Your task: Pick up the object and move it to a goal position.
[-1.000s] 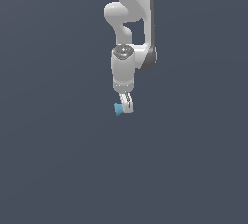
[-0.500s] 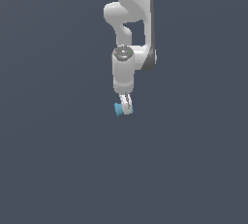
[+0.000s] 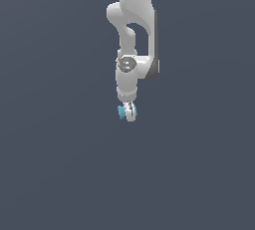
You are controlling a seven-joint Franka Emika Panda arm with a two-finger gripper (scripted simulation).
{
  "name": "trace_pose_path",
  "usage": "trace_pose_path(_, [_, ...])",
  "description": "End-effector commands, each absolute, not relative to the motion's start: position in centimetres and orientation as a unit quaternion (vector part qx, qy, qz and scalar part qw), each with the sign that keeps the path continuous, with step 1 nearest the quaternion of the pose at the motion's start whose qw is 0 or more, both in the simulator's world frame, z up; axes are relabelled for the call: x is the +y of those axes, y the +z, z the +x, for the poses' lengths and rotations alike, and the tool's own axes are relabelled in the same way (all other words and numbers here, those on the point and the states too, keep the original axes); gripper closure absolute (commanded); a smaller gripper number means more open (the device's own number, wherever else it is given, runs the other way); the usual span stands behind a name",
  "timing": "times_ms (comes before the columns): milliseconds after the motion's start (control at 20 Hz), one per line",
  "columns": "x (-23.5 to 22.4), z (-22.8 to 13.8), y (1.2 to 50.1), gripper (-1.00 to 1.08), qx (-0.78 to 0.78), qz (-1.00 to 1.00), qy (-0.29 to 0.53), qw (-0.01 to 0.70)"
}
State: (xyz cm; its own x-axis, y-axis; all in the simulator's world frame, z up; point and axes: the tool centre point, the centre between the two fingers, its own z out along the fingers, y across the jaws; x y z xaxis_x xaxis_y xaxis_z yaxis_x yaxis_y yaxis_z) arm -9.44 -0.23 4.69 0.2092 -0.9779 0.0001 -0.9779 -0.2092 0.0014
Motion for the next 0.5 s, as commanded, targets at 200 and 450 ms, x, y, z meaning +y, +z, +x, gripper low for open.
trace_pose_path(200, [-0.22,-9.39,4.09,1.08,-0.629,0.777,0.0,0.0])
trace_pose_path(450, [-0.22,-9.39,4.09,1.08,-0.629,0.777,0.0,0.0])
